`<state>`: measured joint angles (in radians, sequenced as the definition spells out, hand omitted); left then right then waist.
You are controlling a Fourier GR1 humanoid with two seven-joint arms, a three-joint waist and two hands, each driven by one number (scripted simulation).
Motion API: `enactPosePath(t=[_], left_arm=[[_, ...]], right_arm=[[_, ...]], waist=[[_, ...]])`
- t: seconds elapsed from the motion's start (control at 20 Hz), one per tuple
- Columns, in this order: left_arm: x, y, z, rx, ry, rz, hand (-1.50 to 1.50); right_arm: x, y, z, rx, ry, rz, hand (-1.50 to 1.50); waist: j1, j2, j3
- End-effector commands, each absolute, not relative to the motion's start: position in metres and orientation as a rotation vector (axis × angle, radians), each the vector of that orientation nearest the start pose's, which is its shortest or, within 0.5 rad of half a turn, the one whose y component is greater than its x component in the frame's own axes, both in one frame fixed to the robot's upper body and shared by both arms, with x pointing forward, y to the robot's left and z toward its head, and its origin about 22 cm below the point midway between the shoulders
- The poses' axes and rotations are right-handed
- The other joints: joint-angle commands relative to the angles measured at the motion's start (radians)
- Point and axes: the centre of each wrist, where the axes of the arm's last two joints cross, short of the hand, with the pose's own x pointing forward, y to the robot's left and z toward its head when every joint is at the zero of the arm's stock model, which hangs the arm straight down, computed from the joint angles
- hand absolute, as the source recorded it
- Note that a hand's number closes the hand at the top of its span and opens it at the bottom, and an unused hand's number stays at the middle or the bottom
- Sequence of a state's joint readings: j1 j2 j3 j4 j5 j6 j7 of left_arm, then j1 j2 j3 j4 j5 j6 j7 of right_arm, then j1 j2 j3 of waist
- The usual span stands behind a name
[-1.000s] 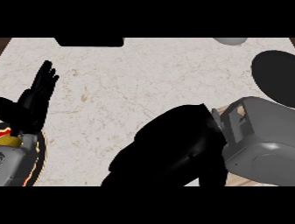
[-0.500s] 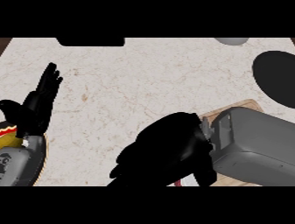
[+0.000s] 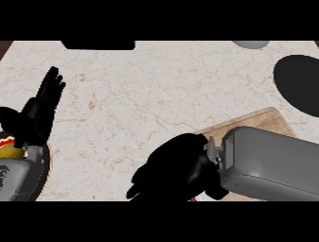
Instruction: Pick the can from the cutting board and place it in the pan
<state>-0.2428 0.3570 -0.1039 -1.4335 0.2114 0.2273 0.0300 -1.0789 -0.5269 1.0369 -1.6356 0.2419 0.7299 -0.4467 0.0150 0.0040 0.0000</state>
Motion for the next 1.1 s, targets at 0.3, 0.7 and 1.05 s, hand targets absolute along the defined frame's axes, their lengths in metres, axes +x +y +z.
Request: enactPosePath(t=[0.3, 0.7, 1.05], left_arm=[[0.292, 0.265, 0.056, 0.194, -1.622, -0.052, 0.0], [0.297, 0.278, 0.053, 0.202, -1.619, -0.072, 0.0], [0.302, 0.273, 0.052, 0.204, -1.596, -0.046, 0.0]], right_arm=[[0.264, -0.059, 0.153, -0.634, 1.237, -2.777, -1.5], [0.252, -0.065, 0.145, -0.456, 1.142, -2.759, -1.5], [0.25, -0.054, 0.127, -0.49, 1.118, -2.781, -1.5]], waist=[[0.0, -0.004, 0.0], [-0.012, -0.005, 0.0], [-0.013, -0.004, 0.0]])
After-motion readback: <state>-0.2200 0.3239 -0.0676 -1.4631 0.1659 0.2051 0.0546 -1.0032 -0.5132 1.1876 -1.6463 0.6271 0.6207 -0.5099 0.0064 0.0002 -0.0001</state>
